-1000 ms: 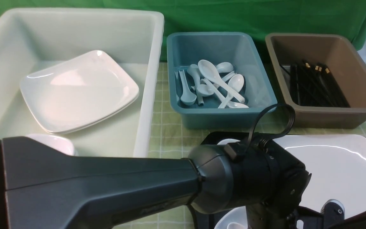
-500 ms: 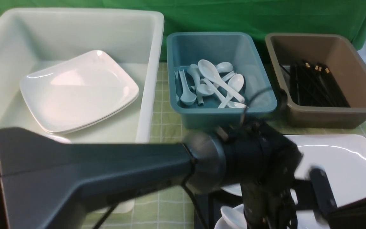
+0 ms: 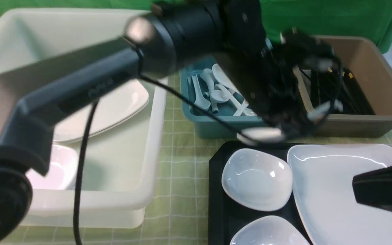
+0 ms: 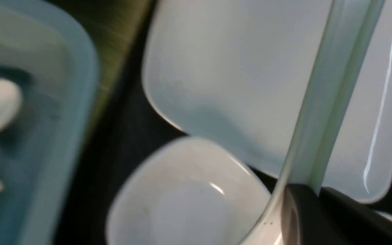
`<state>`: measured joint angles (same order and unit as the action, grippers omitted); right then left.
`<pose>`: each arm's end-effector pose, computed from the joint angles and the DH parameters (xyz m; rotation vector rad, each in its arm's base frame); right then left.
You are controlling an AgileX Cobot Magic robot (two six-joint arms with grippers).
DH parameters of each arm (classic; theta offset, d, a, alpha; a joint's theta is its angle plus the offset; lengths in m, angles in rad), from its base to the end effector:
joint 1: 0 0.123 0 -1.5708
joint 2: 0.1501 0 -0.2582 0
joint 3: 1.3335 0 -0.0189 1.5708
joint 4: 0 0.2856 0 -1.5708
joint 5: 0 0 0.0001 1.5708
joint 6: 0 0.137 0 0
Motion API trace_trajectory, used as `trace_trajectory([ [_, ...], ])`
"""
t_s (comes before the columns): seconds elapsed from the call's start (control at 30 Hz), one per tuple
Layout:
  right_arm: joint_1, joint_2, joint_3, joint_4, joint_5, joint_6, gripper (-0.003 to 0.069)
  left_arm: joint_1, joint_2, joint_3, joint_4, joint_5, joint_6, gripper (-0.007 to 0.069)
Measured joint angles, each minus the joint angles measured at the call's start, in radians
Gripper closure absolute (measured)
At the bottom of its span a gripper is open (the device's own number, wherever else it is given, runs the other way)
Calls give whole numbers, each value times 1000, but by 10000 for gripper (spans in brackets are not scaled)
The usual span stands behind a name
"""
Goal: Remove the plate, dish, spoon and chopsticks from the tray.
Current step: Use the left arm to put the soup spoon into the small storage box in the middle
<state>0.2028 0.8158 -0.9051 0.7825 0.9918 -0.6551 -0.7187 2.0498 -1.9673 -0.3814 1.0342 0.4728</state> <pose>0.1982 0.1233 0.3372 -0.7233 2.0418 0.7224 0.3534 -0.3674 0.2430 1.3415 2.2220 -0.5854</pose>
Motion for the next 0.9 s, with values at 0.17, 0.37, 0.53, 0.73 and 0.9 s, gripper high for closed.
trace_trajectory([
  [0.17, 0, 23, 0, -189, -205, 120, 634, 100, 2, -83, 0, -172, -53, 600],
  [0.37, 0, 150, 0, -313, -384, 228, 636, 174, 74, -90, 23, -341, -58, 600],
  [0.53, 0, 254, 0, -315, -401, 244, 636, 186, 167, -90, 99, -395, -59, 592],
  [0.73, 0, 299, 0, -317, -398, 249, 634, 187, 210, -90, 193, -404, -101, 392],
  [0.9, 0, 299, 0, -317, -361, 249, 631, 187, 168, -90, 226, -252, -250, 193],
])
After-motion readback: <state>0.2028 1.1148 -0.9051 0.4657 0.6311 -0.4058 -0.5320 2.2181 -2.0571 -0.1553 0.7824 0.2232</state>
